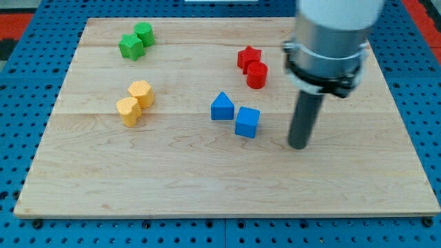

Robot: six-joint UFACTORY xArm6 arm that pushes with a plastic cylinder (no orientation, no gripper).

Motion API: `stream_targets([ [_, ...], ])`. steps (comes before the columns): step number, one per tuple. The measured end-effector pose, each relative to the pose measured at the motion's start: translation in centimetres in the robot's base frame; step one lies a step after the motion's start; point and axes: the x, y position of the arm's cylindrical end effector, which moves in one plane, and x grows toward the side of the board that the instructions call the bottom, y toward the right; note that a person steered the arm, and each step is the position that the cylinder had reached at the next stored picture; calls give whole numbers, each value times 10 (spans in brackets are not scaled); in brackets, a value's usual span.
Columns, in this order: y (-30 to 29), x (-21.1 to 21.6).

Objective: Move blue cube slightly left and a bit right

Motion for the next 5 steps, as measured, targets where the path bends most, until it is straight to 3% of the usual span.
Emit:
stream_targets([
  [2,6,-72],
  [4,-73,-58],
  [5,-84,-17],
])
